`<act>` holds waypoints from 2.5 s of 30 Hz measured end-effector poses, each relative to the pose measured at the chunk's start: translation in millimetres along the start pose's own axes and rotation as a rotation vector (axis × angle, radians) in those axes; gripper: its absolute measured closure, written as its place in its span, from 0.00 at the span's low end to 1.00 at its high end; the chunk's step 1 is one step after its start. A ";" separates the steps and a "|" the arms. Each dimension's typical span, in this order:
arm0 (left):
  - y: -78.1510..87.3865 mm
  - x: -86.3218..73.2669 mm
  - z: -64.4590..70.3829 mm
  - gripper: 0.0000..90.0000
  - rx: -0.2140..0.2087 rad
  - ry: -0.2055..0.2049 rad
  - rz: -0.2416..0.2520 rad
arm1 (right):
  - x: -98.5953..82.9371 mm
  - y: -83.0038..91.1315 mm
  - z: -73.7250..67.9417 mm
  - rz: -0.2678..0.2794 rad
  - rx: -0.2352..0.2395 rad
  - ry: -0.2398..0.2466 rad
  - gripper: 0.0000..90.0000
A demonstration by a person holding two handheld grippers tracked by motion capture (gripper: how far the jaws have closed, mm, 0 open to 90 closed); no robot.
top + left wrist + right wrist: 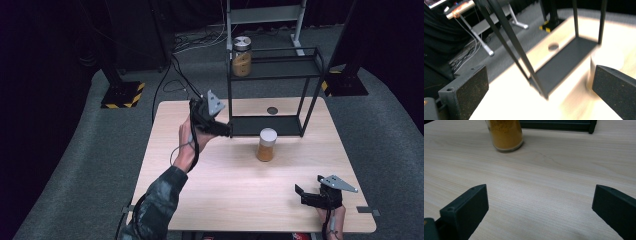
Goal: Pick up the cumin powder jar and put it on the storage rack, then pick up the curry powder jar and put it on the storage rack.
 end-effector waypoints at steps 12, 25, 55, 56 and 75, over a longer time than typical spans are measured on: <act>5.1 -117.1 47.5 0.00 -0.040 0.088 -0.173 | 0.9 -0.6 -0.2 -0.005 0.000 -0.001 0.00; -7.0 -178.6 57.9 0.01 -0.040 0.287 -0.260 | 2.0 -1.1 -0.8 -0.011 -0.004 -0.001 0.00; -11.1 -195.8 43.6 0.01 -0.094 0.356 -0.241 | 5.3 -3.5 -12.8 -0.029 -0.079 -0.001 0.00; -10.9 -196.7 43.5 0.01 -0.094 0.361 -0.236 | 5.6 -4.0 -15.1 -0.030 -0.092 0.003 0.00; -8.2 -200.8 43.2 0.00 -0.116 0.336 -0.202 | 37.3 -47.2 -52.6 0.122 -0.118 0.057 0.00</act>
Point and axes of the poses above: each handheld gripper's, and its own axes: y roughly backward along the jaws, x roughly out of its top, z roughly to its right, the point moved 1 cm from there along -y, roughly forward along the jaws, and after that the axes turned 1 degree about -z, right-handed, at the moved point
